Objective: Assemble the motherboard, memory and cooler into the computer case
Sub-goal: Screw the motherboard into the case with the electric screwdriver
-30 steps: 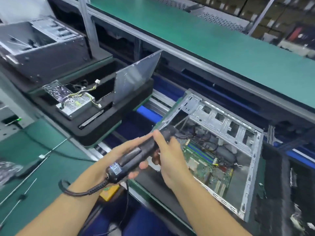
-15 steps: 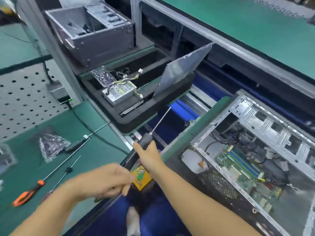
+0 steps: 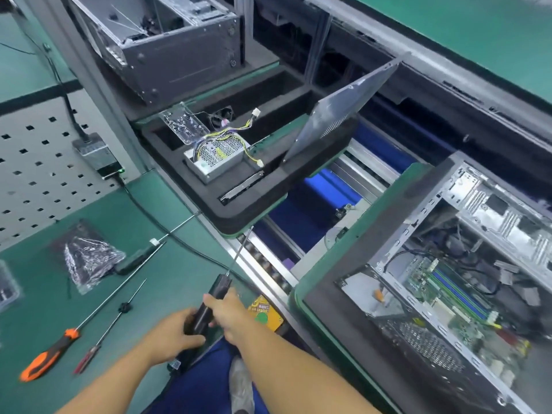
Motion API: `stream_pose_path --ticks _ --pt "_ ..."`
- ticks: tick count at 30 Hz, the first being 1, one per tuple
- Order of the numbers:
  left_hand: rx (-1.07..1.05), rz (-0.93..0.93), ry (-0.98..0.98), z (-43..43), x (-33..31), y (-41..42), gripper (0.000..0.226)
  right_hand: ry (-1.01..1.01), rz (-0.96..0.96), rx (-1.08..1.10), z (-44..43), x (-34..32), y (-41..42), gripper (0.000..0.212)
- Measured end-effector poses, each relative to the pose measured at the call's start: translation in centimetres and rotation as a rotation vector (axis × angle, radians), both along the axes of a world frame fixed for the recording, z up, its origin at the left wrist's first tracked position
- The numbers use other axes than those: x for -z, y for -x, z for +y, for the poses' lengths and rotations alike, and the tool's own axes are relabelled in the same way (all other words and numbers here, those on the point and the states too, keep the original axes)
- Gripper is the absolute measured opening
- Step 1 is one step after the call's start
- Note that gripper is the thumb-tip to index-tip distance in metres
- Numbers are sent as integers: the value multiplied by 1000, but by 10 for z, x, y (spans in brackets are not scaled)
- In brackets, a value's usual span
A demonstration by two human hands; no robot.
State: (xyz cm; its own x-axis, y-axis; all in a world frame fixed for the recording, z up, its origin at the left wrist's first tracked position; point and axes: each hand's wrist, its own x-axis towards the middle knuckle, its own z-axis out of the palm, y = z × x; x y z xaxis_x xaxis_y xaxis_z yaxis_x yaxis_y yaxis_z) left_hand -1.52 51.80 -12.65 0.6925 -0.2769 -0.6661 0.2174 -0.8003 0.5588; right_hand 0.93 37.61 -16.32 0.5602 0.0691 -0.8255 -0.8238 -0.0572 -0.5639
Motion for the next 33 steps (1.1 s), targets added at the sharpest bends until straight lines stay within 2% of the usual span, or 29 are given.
stream_pose_path --ticks 5,10,12,14,15,21,25,27,29,31,33 --pt "-61 -42 -31 19 18 -3 17 -43 24 8 15 17 -9 25" --pt "-27 -67 -125 21 29 -7 16 24 -18 -83 19 23 -11 23" --pt "-14 -117 -169 23 31 -12 31 96 -51 -120 18 24 -11 22" --pt "-50 -73 -123 25 30 -18 60 166 -81 -167 16 22 -10 27" --pt "-51 -60 -111 26 29 -20 67 183 -90 -188 14 21 -10 32" --pt "-99 -69 -102 28 37 -17 54 122 -73 -285 7 16 -2 42" --pt "-105 -81 -138 23 40 -8 68 118 -104 -302 -4 9 4 34" --pt "-115 -89 -147 18 38 -7 74 123 -100 -318 -10 3 6 43" --pt "-111 -109 -163 9 35 -7 73 117 -94 -333 -17 -1 10 61" --pt "-94 -186 -222 0 29 -8 68 127 -80 -339 -23 -5 13 73" --pt "-92 -370 -243 -11 14 -11 44 140 -76 -327 -34 -10 15 76"
